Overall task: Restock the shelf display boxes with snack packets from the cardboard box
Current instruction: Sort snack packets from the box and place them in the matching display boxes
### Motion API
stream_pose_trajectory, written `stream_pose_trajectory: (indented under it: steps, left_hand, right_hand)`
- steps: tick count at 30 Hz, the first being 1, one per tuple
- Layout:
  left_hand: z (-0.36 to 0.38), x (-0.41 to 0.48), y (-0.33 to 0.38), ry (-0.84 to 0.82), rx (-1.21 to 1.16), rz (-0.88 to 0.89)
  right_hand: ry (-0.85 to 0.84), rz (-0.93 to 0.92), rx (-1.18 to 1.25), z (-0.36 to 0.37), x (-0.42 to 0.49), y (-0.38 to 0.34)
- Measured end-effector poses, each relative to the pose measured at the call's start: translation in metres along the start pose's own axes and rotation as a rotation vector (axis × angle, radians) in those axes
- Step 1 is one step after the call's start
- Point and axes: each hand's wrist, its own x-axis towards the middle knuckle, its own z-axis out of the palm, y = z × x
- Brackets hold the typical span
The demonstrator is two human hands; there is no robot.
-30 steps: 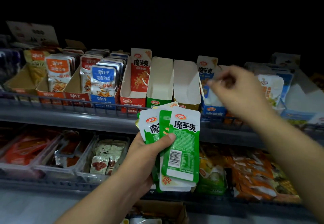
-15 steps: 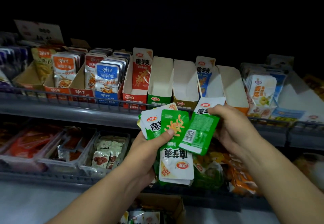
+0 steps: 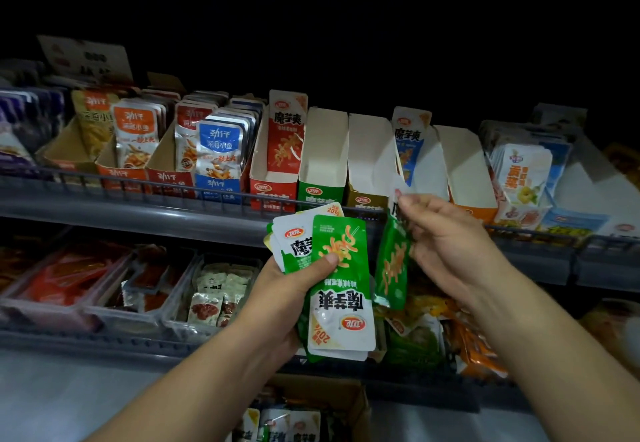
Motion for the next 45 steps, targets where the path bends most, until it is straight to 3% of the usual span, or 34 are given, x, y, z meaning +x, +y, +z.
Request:
stream_pose_trajectory:
  steps: [8, 15, 30, 45]
  left_hand:
    - [-0.017, -0.009, 0.021, 0.013, -0.041, 0.058]
    - [-0.032, -0.009, 0.034, 0.015, -0.060, 0.062]
    - [-0.038, -0.006, 0.039, -0.018, -0.072, 0.086]
    - [-0.035, -0.004, 0.039, -0.024, -0.094, 0.074]
  right_hand:
    - [0.047, -0.311, -0.203, 0.041, 0.065, -0.051]
    - [0.214, -0.640, -0.568, 0.081, 0.164, -0.089]
    - [0.128, -0.563, -1.446, 0.085, 0.225, -0.046]
    - [0.214, -0.601, -1.452, 0.084, 0.250, -0.048]
